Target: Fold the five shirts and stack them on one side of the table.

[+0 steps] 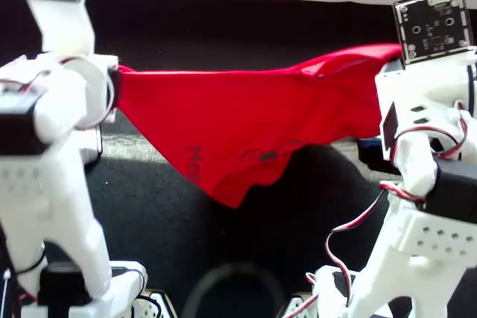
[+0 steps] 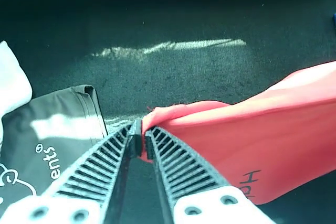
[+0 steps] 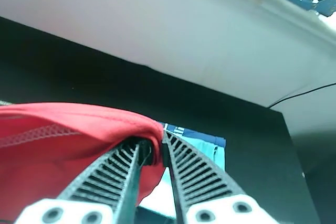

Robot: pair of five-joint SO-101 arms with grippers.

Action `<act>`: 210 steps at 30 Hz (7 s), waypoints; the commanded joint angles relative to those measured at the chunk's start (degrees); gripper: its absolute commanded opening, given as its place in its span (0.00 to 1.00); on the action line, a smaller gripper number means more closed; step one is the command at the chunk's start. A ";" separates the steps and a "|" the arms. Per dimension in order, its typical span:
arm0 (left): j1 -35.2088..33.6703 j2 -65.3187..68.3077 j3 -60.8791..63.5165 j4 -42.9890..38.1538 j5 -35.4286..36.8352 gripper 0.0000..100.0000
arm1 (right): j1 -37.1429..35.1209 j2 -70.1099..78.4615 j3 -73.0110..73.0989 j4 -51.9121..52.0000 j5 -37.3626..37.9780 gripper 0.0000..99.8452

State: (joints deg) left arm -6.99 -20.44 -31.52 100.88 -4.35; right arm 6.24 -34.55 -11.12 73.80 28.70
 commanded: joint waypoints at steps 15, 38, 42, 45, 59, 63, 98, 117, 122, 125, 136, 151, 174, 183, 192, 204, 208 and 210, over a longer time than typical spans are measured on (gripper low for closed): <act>-9.71 -17.45 -2.15 -4.92 0.00 0.01 | -1.10 -0.48 -20.18 2.24 -0.44 0.01; -10.15 -18.95 1.71 -2.90 0.09 0.01 | -5.76 -0.48 -37.85 2.77 0.00 0.01; -10.24 -21.49 0.48 -2.81 0.09 0.01 | -5.76 -2.07 -39.60 3.21 0.00 0.01; -10.24 -25.36 0.22 -2.90 0.09 0.01 | -5.85 -5.23 -39.78 3.21 0.00 0.01; -13.85 -30.90 0.66 -3.08 0.00 0.01 | -6.02 -9.80 -37.05 5.49 -0.09 0.01; -17.27 -30.81 4.18 -3.52 -0.09 0.01 | -7.08 -9.80 -30.73 4.35 -0.26 0.01; -9.45 24.92 1.27 -26.73 -2.81 0.01 | -11.74 8.48 19.65 -39.43 -0.26 0.01; -7.60 61.41 -22.99 -23.47 -2.81 0.01 | -13.85 49.71 -0.57 -34.59 -5.19 0.01; -7.25 65.36 -22.99 -20.22 -2.81 0.01 | -14.46 53.93 -1.01 -30.81 -10.02 0.01; -7.25 66.24 -22.99 -19.87 -2.81 0.01 | -14.46 56.57 -1.01 -30.73 -11.52 0.01; -6.64 65.27 -27.38 -11.52 -2.90 0.01 | -13.85 54.11 -2.24 -25.45 -11.60 0.01; -4.44 48.66 -13.58 0.97 -2.81 0.01 | -9.27 35.47 -1.71 -1.63 -11.25 0.01; -3.91 6.81 49.63 -2.73 -8.79 0.01 | -3.03 -15.25 53.41 -3.03 0.26 0.01; -3.91 3.56 64.04 -11.78 -9.58 0.01 | -2.33 -19.82 61.14 1.19 3.25 0.01; -4.00 3.56 64.92 -12.66 -11.78 0.01 | -2.33 -28.88 68.09 6.37 6.59 0.01; -4.00 3.65 65.10 -13.01 -11.87 0.01 | -2.07 -40.31 76.88 10.68 10.73 0.01; -4.00 3.65 65.01 -12.66 -11.87 0.01 | -2.07 -40.31 78.46 10.51 12.31 0.01; -4.00 3.21 64.92 -12.57 -11.78 0.05 | -2.07 -40.57 78.37 10.77 12.31 0.04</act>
State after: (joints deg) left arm -11.47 -14.90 33.71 88.04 -15.78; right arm 3.43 -74.46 67.38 84.26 40.31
